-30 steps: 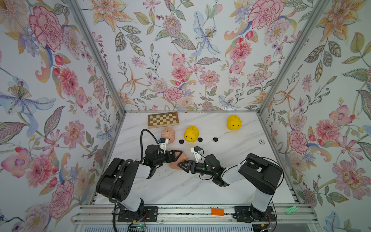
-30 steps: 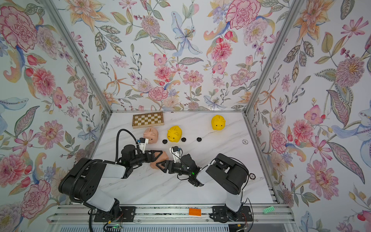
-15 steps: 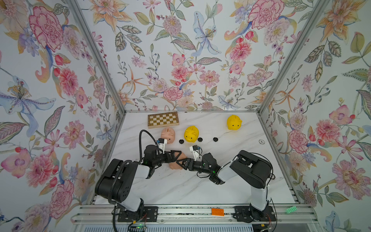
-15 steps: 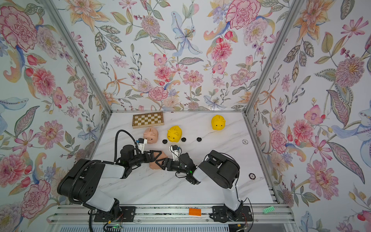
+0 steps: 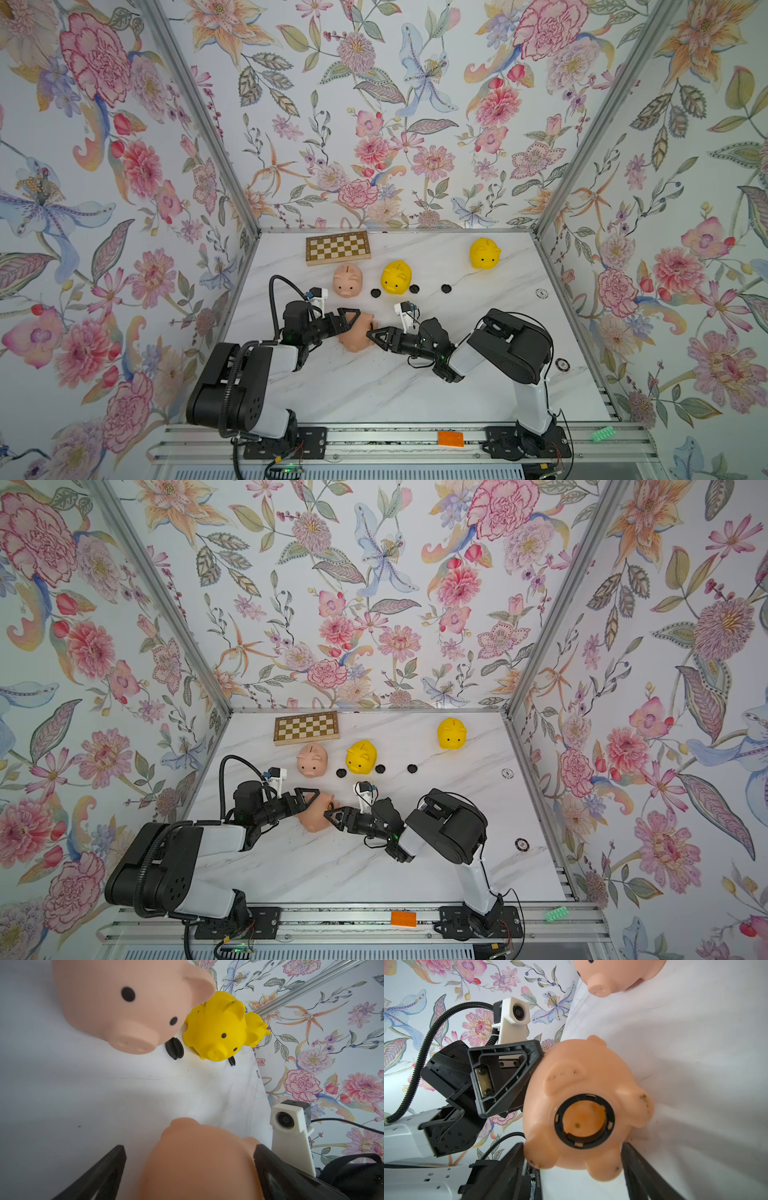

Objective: Open piggy banks
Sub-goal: Pick up the piggy bank from the center of the board.

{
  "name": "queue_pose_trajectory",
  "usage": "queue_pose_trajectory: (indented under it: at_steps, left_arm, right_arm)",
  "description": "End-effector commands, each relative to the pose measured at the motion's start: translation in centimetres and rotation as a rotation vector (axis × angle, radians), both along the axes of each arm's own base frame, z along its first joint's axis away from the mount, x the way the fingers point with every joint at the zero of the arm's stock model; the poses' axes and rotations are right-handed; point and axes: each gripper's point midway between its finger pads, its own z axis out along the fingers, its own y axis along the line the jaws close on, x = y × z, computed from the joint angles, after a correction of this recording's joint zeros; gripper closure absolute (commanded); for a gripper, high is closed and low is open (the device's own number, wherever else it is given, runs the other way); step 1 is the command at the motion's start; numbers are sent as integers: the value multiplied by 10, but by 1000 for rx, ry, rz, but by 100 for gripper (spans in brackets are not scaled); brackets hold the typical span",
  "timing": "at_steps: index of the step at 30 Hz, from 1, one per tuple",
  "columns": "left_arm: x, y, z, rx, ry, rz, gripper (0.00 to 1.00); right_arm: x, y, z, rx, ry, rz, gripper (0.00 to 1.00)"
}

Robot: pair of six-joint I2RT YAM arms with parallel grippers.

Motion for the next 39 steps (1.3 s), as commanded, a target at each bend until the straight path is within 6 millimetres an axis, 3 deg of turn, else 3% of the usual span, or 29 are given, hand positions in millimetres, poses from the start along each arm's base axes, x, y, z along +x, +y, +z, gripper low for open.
queue_pose_trajectory:
  at_steps: [1, 11, 18, 26, 36, 39]
  left_arm:
    - [-11, 4, -7, 5, 49, 2, 1]
    - [-12, 3, 6, -28, 22, -5, 1]
    - [-13, 2, 10, -52, 11, -9, 4]
    - [-18, -1, 11, -79, 5, -26, 20]
    - [-20, -6, 11, -144, -5, -39, 20]
    - [-29, -4, -2, -136, 33, -34, 21]
  right_arm:
    - [-2, 3, 4, 16, -23, 25, 25]
    - [1, -5, 17, -43, -87, 52, 25]
    - [1, 8, 25, -72, -105, 108, 25]
    - [7, 25, 28, -51, -112, 141, 26]
    - [9, 36, 18, -51, -81, 166, 26]
    - [10, 40, 16, -42, -69, 173, 26]
